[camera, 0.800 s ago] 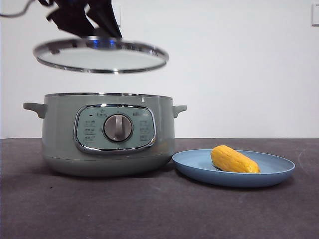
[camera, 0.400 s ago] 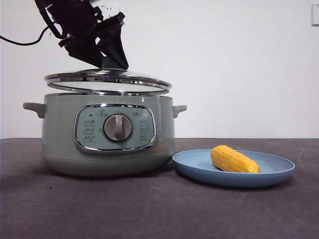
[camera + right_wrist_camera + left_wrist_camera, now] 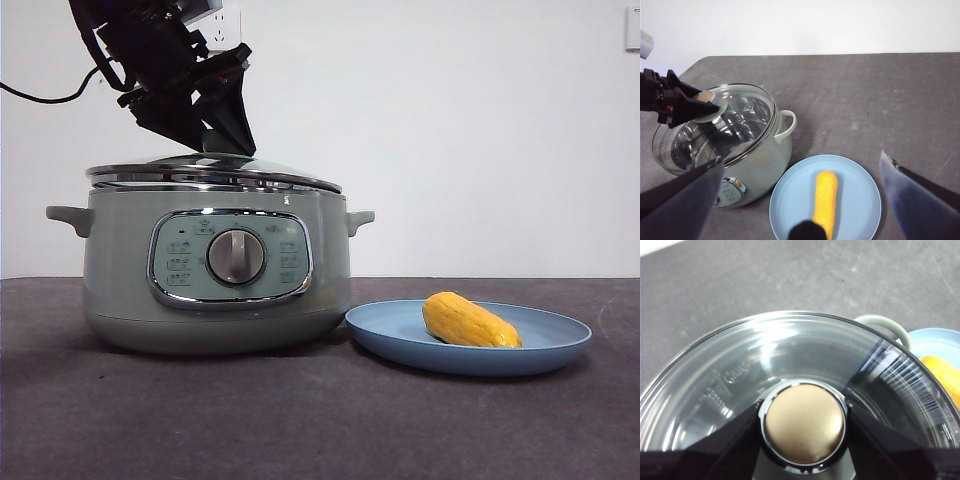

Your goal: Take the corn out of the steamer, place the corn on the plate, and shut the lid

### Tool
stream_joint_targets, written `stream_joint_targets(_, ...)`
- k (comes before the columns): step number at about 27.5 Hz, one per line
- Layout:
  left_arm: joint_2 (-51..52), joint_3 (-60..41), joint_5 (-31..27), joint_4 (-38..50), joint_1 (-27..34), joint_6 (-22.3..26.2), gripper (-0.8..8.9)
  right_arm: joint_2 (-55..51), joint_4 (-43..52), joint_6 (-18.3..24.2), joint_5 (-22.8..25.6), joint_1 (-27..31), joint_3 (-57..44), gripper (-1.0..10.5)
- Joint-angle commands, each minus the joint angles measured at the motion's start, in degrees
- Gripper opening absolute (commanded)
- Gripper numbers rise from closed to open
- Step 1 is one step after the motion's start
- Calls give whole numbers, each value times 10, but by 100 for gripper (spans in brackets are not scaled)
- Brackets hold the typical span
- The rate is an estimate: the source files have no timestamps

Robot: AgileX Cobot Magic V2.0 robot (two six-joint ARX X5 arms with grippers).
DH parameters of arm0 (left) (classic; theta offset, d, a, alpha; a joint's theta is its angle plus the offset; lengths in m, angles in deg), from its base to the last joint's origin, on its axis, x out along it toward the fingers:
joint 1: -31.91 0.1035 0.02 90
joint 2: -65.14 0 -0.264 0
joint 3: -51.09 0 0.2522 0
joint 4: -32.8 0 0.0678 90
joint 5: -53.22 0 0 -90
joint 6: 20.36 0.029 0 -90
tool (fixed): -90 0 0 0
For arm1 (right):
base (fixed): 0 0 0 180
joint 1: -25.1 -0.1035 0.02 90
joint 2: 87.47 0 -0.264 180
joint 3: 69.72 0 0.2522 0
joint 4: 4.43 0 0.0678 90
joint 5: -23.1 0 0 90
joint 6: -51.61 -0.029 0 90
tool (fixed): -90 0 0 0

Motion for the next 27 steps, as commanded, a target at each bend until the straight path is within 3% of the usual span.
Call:
stream_joint_targets(1, 5, 8, 1, 11, -3, 6, -8, 0, 3, 4, 3, -1, -4, 630)
stream_joint_targets(27, -52, 8, 3, 19, -21, 2, -8, 0, 3, 4, 1, -1, -4, 630)
